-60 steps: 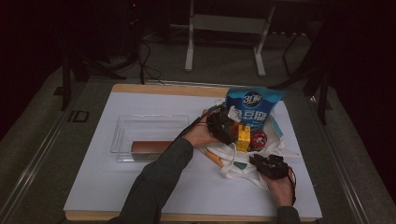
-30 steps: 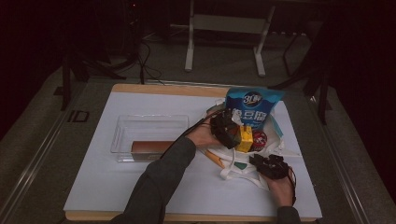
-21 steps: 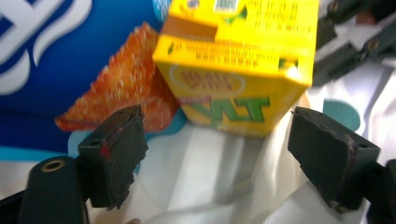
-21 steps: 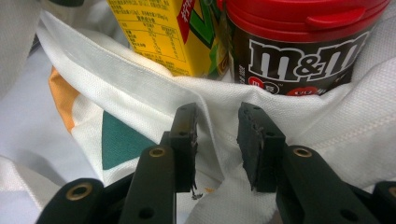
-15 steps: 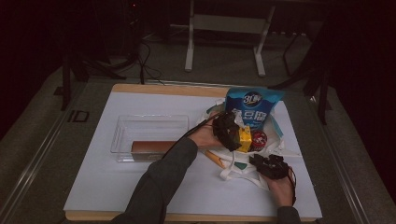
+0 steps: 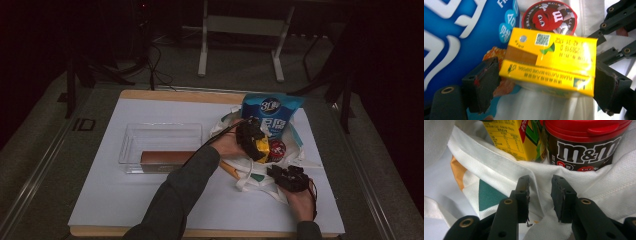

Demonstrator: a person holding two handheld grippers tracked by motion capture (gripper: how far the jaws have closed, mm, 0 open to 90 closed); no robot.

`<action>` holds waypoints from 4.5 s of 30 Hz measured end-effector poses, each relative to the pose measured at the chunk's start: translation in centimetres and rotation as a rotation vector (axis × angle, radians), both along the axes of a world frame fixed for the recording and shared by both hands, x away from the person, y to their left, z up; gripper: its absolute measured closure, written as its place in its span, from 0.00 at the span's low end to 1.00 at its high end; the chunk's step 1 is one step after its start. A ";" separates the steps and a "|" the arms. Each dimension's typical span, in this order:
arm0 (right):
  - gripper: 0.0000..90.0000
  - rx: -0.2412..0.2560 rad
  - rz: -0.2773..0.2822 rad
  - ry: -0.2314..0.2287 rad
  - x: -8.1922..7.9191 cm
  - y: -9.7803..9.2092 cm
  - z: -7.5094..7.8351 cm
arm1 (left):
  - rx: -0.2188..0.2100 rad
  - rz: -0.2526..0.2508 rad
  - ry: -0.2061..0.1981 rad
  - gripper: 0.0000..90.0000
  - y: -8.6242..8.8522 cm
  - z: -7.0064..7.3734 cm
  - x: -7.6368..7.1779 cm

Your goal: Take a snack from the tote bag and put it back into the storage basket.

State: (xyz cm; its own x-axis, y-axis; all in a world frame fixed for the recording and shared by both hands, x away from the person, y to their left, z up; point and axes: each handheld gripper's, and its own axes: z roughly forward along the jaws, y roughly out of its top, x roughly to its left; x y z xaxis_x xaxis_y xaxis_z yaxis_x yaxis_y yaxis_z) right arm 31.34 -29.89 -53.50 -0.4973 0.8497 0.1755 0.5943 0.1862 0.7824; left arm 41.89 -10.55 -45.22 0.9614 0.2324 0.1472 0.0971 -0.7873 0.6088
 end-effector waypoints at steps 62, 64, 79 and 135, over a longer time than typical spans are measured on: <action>0.75 0.003 0.002 0.001 0.0 0.0 0.0 | -0.035 0.052 0.036 0.31 -0.2 -0.5 -0.5; 0.75 0.002 0.002 0.000 0.0 0.0 0.0 | -0.040 0.056 0.037 0.31 0.0 -0.4 -0.5; 0.75 0.001 0.002 0.000 0.0 0.0 0.0 | -0.092 0.076 0.025 0.31 1.3 1.5 -0.7; 0.75 0.000 -0.001 -0.003 0.0 0.0 0.0 | -0.240 0.219 -0.108 0.31 12.6 9.2 -2.0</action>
